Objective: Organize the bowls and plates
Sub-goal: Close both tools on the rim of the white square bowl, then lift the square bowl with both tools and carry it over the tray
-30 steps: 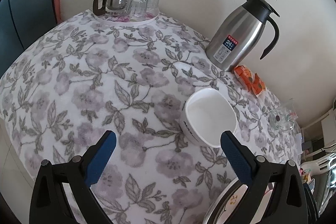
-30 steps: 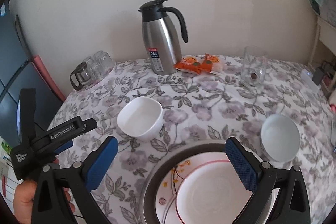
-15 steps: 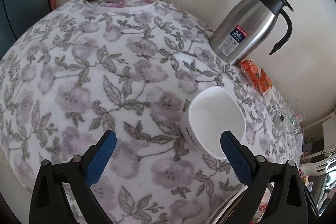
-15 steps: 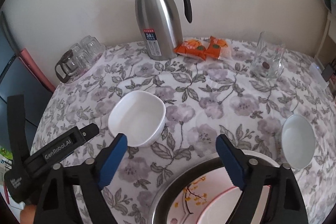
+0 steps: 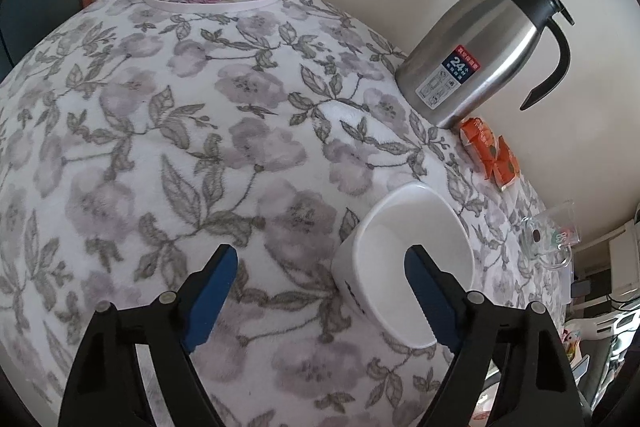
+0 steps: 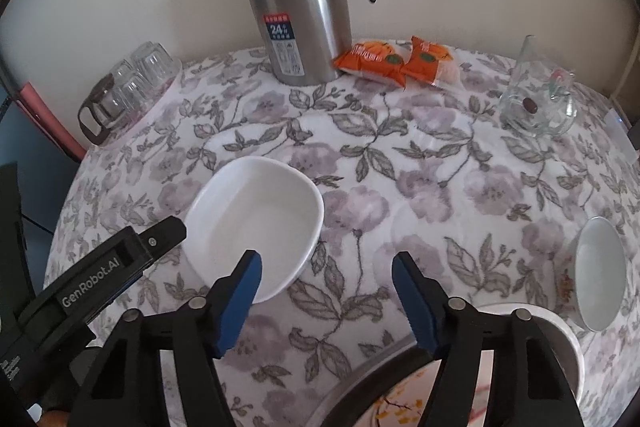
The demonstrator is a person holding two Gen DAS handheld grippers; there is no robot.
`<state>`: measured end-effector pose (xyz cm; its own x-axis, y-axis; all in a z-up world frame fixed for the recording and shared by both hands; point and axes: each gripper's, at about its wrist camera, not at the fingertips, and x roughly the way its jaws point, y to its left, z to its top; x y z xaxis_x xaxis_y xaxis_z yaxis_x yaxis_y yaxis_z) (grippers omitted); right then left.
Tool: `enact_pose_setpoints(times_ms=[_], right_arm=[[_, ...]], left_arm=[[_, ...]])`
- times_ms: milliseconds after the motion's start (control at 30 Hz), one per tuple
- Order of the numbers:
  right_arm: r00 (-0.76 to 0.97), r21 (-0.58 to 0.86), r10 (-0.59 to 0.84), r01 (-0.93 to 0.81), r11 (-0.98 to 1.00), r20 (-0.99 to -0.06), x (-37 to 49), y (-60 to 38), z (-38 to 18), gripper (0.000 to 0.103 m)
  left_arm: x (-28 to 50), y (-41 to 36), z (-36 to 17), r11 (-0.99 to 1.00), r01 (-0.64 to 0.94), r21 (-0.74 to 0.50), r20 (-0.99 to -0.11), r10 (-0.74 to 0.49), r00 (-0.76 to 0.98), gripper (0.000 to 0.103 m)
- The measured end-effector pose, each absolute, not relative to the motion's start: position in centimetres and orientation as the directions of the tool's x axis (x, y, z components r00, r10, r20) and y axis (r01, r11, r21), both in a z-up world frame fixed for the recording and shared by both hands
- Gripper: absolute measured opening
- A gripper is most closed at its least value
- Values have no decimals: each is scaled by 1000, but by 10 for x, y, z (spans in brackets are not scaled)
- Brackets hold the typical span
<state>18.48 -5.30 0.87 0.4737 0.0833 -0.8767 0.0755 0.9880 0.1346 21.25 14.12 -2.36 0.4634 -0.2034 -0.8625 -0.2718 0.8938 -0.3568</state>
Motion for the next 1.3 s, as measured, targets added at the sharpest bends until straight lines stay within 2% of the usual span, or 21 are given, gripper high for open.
enact_pose_setpoints(times_ms=[67,233,367,500,733,867,967,1300], right_arm=[[460,145,93,78,986,-883,190,-51,2,64],[434,150,99,84,985,-895,200,-46,-15,58],[419,154,103,89,984,-902,206,-42,-24,54],[406,150,103,86,985,-908,211,-38,-32,42],[397,156,113,77,985,-911,213,-34,-41,32],[396,160,119,70,985,-910,213,-33,-41,29],[400,153,117,59,986,-909,213,-32,-41,27],[409,136,111,33,990,-906,209,-31,-39,23]], left_arm=[[217,140,-27,894,-263,-362,-861,-212,462,77],[226,136,-34,905,-241,-351,-860,-210,465,74],[232,131,-40,910,-221,-352,-859,-220,463,67],[237,126,-47,910,-210,-356,-861,-233,452,63],[239,121,-56,905,-204,-374,-860,-256,441,34],[240,122,-58,899,-205,-388,-855,-267,444,23],[240,123,-60,883,-210,-419,-843,-292,452,19],[239,122,-56,881,-200,-428,-838,-305,453,17]])
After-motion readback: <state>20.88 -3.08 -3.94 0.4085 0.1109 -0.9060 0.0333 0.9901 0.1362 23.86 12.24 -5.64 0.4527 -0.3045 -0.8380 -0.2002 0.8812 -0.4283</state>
